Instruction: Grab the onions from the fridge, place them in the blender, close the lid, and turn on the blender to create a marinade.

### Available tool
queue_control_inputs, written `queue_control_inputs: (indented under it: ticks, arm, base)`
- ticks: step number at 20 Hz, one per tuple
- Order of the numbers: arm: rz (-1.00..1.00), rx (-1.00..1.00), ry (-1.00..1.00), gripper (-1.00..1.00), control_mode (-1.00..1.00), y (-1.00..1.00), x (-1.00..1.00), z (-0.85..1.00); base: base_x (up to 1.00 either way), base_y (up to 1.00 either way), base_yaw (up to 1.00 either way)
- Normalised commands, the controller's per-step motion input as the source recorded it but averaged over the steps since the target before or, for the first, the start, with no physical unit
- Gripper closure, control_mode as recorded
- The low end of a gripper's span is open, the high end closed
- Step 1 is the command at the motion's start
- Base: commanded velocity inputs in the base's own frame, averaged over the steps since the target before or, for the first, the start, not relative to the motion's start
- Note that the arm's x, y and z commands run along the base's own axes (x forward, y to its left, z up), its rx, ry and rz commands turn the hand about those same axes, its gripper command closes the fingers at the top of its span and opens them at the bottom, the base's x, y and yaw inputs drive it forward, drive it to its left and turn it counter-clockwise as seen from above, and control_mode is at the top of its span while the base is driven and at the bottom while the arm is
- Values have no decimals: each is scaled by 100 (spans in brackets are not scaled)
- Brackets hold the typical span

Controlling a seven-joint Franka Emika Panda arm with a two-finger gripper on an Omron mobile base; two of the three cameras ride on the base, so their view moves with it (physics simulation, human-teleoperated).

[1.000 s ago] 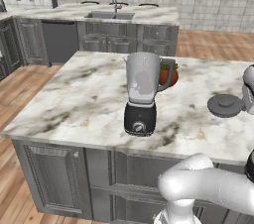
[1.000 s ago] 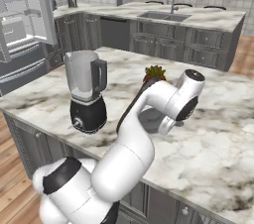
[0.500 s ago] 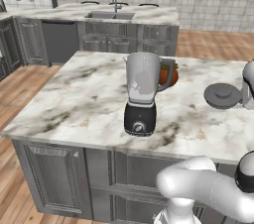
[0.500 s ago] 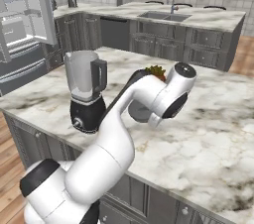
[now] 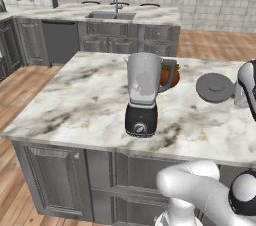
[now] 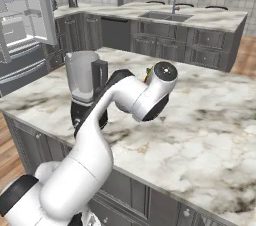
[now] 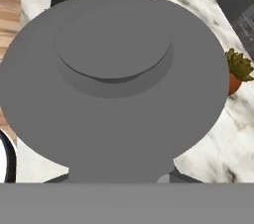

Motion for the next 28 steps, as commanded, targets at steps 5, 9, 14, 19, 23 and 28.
queue_control_inputs:
  ticks: [5, 9, 14, 19, 23, 28]
  arm:
    - [0, 1, -5, 100, -100, 47, 0, 60]
    - [0, 3, 0, 100, -100, 39, 0, 66]
    - [0, 6, 4, 100, -100, 24, 1, 67]
    - [0, 7, 6, 100, -100, 22, 9, 58]
    - [0, 5, 8, 100, -100, 32, 18, 46]
    - [0, 4, 11, 100, -100, 38, 17, 37]
  base:
    - [0, 0, 0]
    - [0, 0, 0]
    - [0, 0, 0]
    - [0, 0, 0]
    - [0, 0, 0]
    - [0, 0, 0]
